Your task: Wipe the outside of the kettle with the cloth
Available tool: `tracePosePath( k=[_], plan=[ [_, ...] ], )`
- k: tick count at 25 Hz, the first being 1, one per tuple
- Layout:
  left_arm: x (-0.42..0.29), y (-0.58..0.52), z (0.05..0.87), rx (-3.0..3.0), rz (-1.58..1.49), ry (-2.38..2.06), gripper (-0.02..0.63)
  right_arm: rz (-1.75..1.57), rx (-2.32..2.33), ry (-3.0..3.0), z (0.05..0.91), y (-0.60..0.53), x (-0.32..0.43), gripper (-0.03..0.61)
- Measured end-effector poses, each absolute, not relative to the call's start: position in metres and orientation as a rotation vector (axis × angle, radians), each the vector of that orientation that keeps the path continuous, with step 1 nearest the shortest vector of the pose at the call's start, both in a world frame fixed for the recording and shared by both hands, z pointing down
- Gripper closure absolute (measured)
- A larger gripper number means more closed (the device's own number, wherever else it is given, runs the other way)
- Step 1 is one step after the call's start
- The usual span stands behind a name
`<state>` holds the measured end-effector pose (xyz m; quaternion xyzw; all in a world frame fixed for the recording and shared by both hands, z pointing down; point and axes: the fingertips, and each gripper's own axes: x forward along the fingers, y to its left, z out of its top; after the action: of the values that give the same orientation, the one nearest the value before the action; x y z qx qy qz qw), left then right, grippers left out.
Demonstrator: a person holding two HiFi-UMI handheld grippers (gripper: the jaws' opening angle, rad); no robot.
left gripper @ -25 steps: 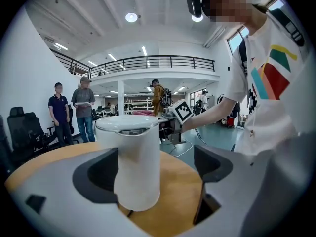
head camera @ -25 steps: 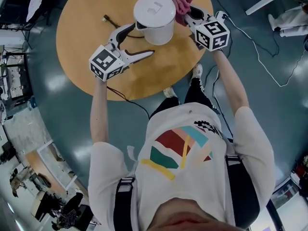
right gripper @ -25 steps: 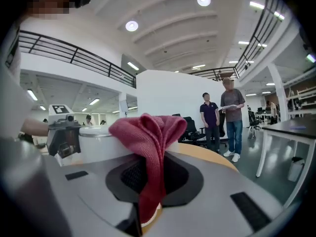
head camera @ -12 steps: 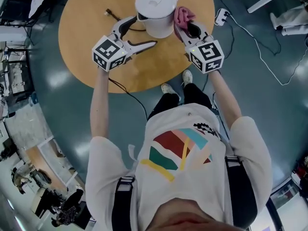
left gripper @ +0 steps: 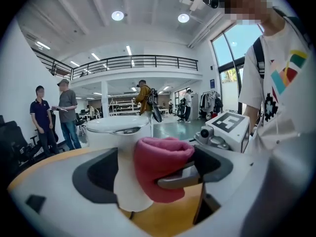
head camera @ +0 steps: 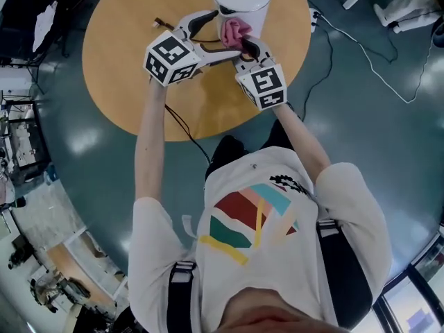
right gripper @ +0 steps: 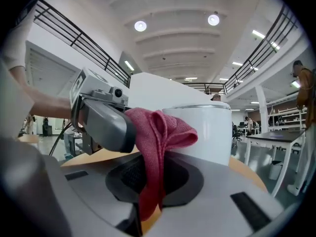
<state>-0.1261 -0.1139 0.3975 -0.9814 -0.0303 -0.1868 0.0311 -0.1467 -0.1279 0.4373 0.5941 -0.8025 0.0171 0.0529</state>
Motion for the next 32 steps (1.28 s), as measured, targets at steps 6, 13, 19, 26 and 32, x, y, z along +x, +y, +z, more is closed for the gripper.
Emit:
tracePosePath(
  k=[6,13,19,26,32],
  plan=[
    [-0.123,-0.103,0.409,-2.996,-0.523,-0.159,0.1,0.04,1.842,-2.443,0.448,-0.143,-0.151,0.531],
    [-0.127,-0.099,0.41,-3.146,-0.433,0.017,0.1,0.183,2.043,-2.408,0.446,-0.088,-0.039,0.531],
    [-0.087,-0.109,0.441,-3.198,-0.483,0.297,0.1,0.209,1.891,-2.435,0.476,-0.137,0.072,0.531],
    [-0.08,-0.156,0.476,-3.171,-0.564,0.647,0.1,0.106,1.303,-2.681,0.504,-0.235,0.042,0.531],
    [-0.069,-0.164,0.495,-3.123,-0.549,0.816,0.1,0.076,1.051,-2.805,0.523,-0.253,0.032,0.531]
  ],
)
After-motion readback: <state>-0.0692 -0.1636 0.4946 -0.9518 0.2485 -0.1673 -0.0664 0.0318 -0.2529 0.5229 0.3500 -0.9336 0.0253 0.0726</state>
